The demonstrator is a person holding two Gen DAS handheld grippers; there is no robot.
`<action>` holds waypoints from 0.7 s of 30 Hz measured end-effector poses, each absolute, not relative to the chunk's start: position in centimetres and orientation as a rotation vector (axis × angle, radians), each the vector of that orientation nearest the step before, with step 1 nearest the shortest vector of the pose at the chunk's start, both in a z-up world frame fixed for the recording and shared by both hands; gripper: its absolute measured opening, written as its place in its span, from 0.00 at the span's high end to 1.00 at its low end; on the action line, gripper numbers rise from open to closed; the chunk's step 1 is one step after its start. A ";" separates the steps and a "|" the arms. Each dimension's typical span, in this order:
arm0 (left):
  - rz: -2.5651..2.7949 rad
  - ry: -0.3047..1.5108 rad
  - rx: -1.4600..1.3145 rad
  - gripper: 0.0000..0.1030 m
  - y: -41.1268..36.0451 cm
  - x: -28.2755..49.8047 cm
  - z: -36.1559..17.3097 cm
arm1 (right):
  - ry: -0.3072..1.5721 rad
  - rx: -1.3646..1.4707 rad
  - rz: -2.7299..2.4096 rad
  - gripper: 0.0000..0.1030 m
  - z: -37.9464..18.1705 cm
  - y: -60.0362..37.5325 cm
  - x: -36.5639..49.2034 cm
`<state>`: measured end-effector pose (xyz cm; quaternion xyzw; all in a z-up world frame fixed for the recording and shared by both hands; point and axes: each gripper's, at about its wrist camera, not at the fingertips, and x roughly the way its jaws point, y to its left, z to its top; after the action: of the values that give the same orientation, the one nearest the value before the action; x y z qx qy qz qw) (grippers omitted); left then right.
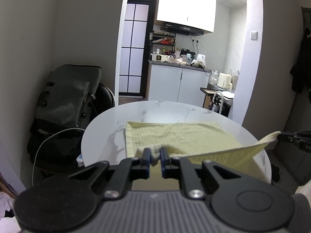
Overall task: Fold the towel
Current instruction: 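Lift the hem with both grippers and carry it over the towel toward its opposite edge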
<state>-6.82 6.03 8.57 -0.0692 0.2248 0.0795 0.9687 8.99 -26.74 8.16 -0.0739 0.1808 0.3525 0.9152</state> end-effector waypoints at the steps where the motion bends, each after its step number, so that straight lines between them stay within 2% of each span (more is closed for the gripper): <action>1: 0.160 0.453 -0.142 0.89 6.2 -6.4 8.6 | 0.371 -0.152 0.724 0.96 8.3 -26.6 9.3; 21: 0.182 0.481 -0.176 0.89 9.1 0.7 9.0 | 0.410 -0.133 0.712 0.96 8.5 -22.9 16.8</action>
<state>0.69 9.07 9.02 -0.0870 0.2376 0.0898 0.9633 16.81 -22.86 8.46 -0.0646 0.1991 0.3457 0.9147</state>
